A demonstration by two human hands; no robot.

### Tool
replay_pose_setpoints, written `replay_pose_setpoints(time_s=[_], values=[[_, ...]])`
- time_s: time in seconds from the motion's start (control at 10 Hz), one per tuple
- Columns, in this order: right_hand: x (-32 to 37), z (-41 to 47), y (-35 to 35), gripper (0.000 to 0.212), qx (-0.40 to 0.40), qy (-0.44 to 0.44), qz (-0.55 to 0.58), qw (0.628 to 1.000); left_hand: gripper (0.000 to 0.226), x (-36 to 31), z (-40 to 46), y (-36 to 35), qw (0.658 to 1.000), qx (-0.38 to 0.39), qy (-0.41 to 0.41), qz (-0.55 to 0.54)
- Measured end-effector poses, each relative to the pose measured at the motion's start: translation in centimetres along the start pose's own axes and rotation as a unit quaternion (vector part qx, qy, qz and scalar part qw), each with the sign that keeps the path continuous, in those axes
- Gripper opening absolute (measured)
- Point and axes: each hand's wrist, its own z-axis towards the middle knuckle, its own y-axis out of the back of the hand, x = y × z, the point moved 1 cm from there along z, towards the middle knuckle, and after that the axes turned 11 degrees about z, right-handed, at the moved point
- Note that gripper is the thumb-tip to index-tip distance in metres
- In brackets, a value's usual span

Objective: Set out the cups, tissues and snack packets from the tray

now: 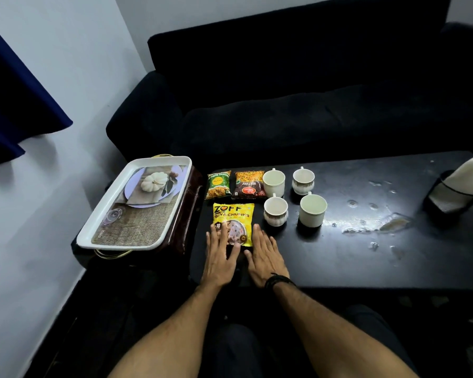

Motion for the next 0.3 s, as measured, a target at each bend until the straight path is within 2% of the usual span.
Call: replay_pose_setpoints(time_s=[0.2, 0.3], values=[[-2.5, -4.0, 2.9, 0.062, 0.078, -0.018, 0.006, 0.997, 0.075, -1.7, -2.0, 3.5, 0.996, 0.063, 0.013, 0.069], [-3.7, -5.2, 5.7, 0.060, 0.112, -0.046, 0.042, 0.992, 0.076, -4.1, -1.9, 5.5, 0.992, 0.075, -0.021, 0.098]])
